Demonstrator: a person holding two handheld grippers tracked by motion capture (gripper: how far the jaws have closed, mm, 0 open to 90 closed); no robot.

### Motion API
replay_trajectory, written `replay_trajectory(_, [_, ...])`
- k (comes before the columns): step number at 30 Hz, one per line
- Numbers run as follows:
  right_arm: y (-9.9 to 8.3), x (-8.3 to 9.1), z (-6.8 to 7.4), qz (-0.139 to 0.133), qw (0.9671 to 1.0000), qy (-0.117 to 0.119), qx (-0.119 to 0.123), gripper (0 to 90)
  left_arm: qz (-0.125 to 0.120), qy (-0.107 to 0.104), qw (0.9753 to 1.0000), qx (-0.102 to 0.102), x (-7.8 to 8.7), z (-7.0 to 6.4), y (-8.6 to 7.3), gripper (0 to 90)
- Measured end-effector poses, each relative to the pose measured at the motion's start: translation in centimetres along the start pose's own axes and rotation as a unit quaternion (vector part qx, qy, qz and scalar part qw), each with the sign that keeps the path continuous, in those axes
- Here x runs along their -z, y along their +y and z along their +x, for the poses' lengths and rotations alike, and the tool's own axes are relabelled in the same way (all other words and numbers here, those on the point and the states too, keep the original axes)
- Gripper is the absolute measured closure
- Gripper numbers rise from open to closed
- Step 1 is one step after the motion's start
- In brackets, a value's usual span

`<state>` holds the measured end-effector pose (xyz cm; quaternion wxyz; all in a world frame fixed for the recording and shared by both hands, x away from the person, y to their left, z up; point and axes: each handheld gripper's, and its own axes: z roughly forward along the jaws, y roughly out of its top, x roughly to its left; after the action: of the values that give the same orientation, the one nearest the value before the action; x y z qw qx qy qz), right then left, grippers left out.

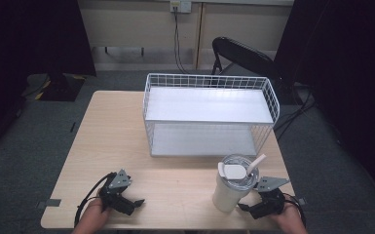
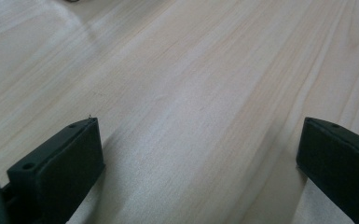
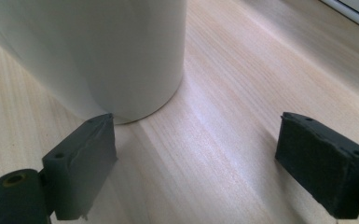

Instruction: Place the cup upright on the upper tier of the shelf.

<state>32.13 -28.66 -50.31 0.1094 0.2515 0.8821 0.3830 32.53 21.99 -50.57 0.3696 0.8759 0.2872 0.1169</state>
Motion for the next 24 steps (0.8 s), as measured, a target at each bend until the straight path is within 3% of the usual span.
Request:
replay_trajectory(14, [0.4,0.2,0.2,0.005,0.9999,0.009,0.005,13.2,0.0,0.0,1.0,0.0,0.0,0.0,0.0,0.0])
replay_trajectory(24, [1.8,1.8,1.7,-0.051,0.998,0.035,0.013,13.0,0.0,-0.002,1.0,-0.001,0.0,0.1,0.0,0.0])
